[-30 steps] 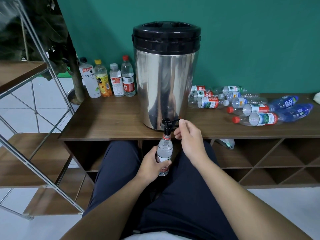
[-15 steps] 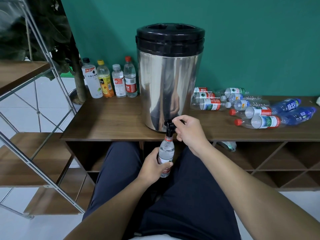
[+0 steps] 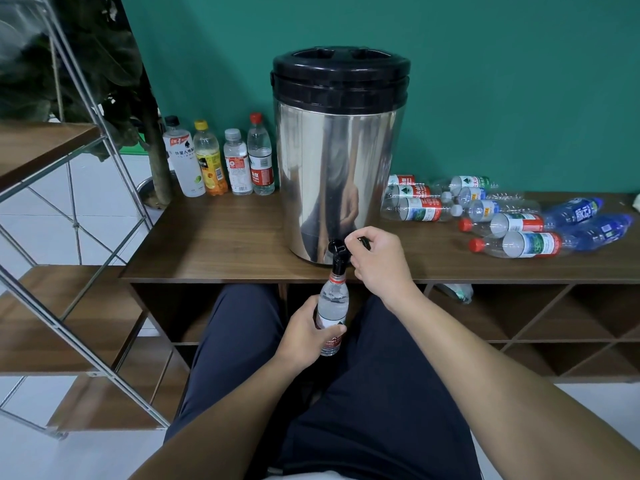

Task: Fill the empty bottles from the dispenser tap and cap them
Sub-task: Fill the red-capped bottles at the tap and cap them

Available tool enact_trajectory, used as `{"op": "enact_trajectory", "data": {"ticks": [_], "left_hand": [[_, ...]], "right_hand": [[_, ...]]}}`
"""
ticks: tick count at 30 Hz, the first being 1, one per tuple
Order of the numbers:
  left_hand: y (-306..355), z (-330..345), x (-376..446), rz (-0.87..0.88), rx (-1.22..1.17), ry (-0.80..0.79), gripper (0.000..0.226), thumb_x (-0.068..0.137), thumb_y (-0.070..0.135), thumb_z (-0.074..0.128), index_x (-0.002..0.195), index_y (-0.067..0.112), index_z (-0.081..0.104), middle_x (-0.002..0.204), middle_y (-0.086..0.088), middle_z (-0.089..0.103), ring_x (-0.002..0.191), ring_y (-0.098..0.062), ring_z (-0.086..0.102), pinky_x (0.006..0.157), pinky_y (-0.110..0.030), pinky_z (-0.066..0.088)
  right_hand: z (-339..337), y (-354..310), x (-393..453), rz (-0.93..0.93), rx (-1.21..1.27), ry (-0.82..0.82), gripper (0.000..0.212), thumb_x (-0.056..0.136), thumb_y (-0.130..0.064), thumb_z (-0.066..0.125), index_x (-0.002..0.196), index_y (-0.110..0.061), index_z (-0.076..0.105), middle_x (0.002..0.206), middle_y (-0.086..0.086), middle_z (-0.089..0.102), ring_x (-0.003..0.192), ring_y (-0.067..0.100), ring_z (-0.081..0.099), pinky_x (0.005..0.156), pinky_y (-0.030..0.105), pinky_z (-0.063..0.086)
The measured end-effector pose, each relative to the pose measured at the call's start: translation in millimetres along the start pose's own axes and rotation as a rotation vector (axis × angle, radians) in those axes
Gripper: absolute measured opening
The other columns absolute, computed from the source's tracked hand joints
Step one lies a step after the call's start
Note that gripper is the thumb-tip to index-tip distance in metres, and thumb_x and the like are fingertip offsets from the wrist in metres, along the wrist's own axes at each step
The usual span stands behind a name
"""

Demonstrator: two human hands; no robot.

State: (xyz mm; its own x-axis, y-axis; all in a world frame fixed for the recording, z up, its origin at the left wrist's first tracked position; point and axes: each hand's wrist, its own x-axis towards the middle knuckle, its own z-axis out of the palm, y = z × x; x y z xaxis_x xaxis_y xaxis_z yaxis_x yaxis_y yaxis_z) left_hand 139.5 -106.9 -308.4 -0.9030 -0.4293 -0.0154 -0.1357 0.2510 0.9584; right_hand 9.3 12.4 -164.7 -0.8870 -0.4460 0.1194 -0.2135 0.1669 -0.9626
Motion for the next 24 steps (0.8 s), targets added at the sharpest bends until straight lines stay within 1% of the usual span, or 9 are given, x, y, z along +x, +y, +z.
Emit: {"op": "enact_trajectory", "data": {"ticks": [3, 7, 9, 12, 13, 15, 18, 21, 24], "left_hand": [[0.5, -0.2, -0.1, 0.001, -0.001, -0.005, 0.049, 0.089, 0.019, 0.094, 0.128, 0.031, 0.068, 0.111, 0.018, 0.078, 0.104, -0.004, 0.075, 0.094, -0.022, 0.059], [1.0, 0.2, 0.2, 0.003, 0.005, -0.004, 0.048, 0.089, 0.018, 0.094, 0.127, 0.031, 0.068, 0.111, 0.018, 0.078, 0.105, -0.002, 0.075, 0.093, -0.020, 0.058], [0.3, 0.2, 0.4, 0.005, 0.006, -0.002, 0.048, 0.089, 0.017, 0.094, 0.127, 0.031, 0.068, 0.111, 0.018, 0.079, 0.105, -0.002, 0.074, 0.093, -0.019, 0.057], [-0.8, 0.1, 0.8, 0.009, 0.009, -0.004, 0.048, 0.088, 0.016, 0.094, 0.126, 0.029, 0.068, 0.110, 0.017, 0.079, 0.104, -0.002, 0.075, 0.093, -0.020, 0.058], [-1.1, 0.2, 1.0, 0.007, 0.008, -0.007, 0.048, 0.088, 0.016, 0.094, 0.126, 0.029, 0.068, 0.111, 0.017, 0.079, 0.104, -0.003, 0.075, 0.094, -0.022, 0.058], [-1.4, 0.2, 0.8, -0.003, 0.000, -0.012, 0.049, 0.088, 0.015, 0.095, 0.127, 0.029, 0.068, 0.111, 0.018, 0.079, 0.105, -0.003, 0.075, 0.095, -0.022, 0.059], [-2.0, -0.2, 0.2, -0.013, -0.003, -0.014, 0.049, 0.088, 0.014, 0.094, 0.127, 0.028, 0.068, 0.110, 0.018, 0.079, 0.104, -0.002, 0.075, 0.093, -0.020, 0.058], [-2.3, -0.2, -0.1, -0.024, 0.001, -0.014, 0.047, 0.088, 0.014, 0.094, 0.125, 0.028, 0.068, 0.108, 0.016, 0.079, 0.102, -0.003, 0.076, 0.090, -0.019, 0.057], [-3.2, -0.1, 0.7, -0.036, 0.004, -0.021, 0.046, 0.088, 0.014, 0.094, 0.123, 0.028, 0.068, 0.108, 0.015, 0.079, 0.102, -0.003, 0.076, 0.091, -0.020, 0.057]], "right_hand": [[-0.7, -6.3, -2.4, -0.148, -0.199, 0.047, 0.017, 0.102, -0.024, 0.068, 0.089, -0.029, 0.077, 0.063, -0.013, 0.067, 0.060, 0.013, 0.063, 0.064, 0.039, 0.053], [-0.1, -16.9, -11.9, -0.301, -0.244, -0.003, 0.014, 0.103, -0.033, 0.077, 0.093, -0.023, 0.075, 0.055, -0.010, 0.054, 0.057, 0.009, 0.048, 0.066, 0.027, 0.044], [-3.3, -19.2, -18.4, -0.293, -0.210, -0.052, 0.023, 0.105, -0.046, 0.073, 0.093, -0.026, 0.075, 0.058, -0.007, 0.059, 0.059, 0.010, 0.053, 0.069, 0.028, 0.047], [-16.0, -14.1, -21.8, -0.265, -0.177, -0.020, 0.042, 0.113, -0.049, 0.059, 0.081, -0.023, 0.071, 0.065, 0.003, 0.068, 0.061, 0.011, 0.059, 0.071, 0.036, 0.050], [-21.0, -8.4, -19.2, -0.249, -0.192, 0.020, 0.044, 0.113, -0.048, 0.057, 0.082, -0.021, 0.072, 0.066, 0.003, 0.069, 0.061, 0.012, 0.060, 0.071, 0.036, 0.050], [-30.8, 7.6, -10.2, -0.231, -0.289, 0.094, 0.035, 0.111, -0.041, 0.063, 0.085, -0.022, 0.074, 0.066, 0.000, 0.069, 0.065, 0.016, 0.063, 0.074, 0.038, 0.053], [-45.6, 39.6, 6.7, -0.189, -0.530, 0.117, 0.009, 0.104, -0.028, 0.076, 0.102, -0.020, 0.078, 0.075, -0.005, 0.068, 0.076, 0.017, 0.065, 0.083, 0.040, 0.058], [-55.8, 61.5, 13.0, -0.152, -0.703, 0.070, 0.028, 0.102, -0.027, 0.081, 0.127, -0.016, 0.077, 0.103, -0.003, 0.063, 0.092, 0.018, 0.063, 0.091, 0.037, 0.057], [-59.9, 70.9, 16.5, -0.120, -0.767, 0.039, 0.041, 0.102, -0.029, 0.081, 0.140, -0.015, 0.072, 0.125, 0.002, 0.057, 0.104, 0.024, 0.065, 0.096, 0.039, 0.057]]}}
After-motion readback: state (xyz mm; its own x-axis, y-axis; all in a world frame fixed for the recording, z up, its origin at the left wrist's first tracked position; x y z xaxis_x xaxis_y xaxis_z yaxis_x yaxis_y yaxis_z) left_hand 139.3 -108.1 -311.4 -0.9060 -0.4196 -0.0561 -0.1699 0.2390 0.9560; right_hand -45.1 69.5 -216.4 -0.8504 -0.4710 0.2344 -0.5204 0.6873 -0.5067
